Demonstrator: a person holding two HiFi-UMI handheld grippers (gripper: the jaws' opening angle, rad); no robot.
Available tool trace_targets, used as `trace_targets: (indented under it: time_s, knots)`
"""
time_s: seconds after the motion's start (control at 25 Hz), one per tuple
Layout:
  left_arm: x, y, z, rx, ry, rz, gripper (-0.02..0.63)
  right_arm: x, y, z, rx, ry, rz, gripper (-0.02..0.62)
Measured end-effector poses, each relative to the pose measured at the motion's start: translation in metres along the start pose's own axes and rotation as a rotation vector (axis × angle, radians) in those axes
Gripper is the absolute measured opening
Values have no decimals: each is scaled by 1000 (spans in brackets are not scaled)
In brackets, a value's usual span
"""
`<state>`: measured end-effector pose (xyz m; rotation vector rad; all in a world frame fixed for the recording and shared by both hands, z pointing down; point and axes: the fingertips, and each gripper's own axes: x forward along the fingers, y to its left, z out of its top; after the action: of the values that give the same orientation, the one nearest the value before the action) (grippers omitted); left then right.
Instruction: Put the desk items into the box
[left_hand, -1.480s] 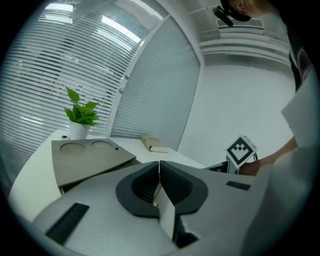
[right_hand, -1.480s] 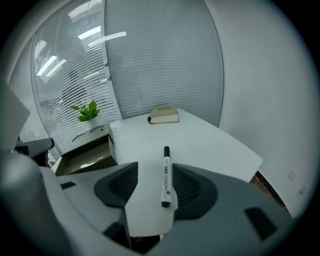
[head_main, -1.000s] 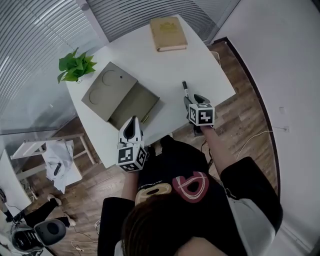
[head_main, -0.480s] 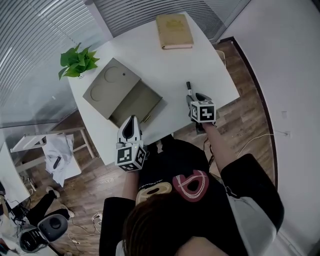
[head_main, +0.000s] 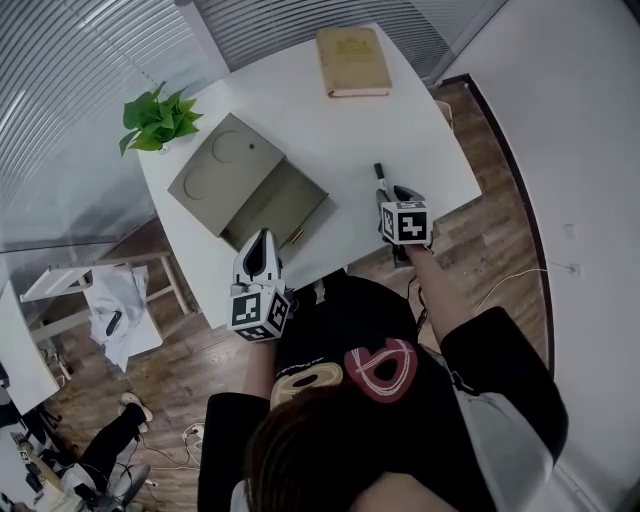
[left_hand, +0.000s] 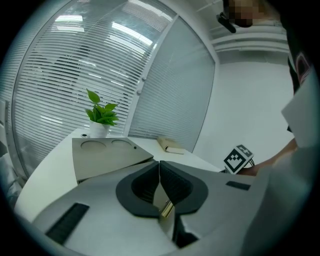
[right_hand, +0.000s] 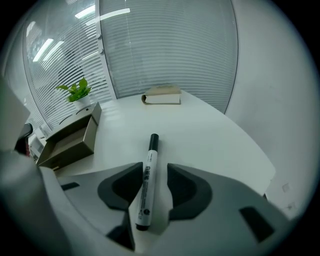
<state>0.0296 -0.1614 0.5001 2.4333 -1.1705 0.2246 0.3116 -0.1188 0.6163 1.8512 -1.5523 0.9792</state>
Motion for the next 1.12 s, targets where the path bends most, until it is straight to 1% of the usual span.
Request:
trace_targets:
  time_s: [0.04, 0.16, 0.28, 0.36, 0.76, 0.8, 0.96, 1.0, 1.12]
  knots:
    - [0, 0, 0, 0, -1, 0, 20, 0, 0, 0, -2, 0, -7, 155]
    - [0, 2, 0, 1, -2, -2, 20, 0, 0, -1, -14, 6, -27, 111]
    - [0, 4, 1, 2, -2, -6, 20, 1, 2, -1, -24, 7, -32, 100]
    - [-1, 5, 2, 2, -4, -8, 20, 1, 4, -1, -27, 9, -36, 81]
    - [-9, 12, 4, 10, -11, 7, 20, 0, 3, -2, -28, 3, -60, 77]
    - [-10, 13, 4, 10, -9, 10, 20, 0, 4, -1, -47, 3, -61, 77]
    - [-12, 17, 1, 6, -7, 23, 20, -2, 10, 4, -194, -13, -88, 74]
    - [-13, 17, 0, 5, -6, 26, 20, -3, 11, 4, -215, -19, -96, 74]
    - [-14, 16, 0, 12, -7, 27, 20, -2, 9, 2, -210, -19, -102, 72]
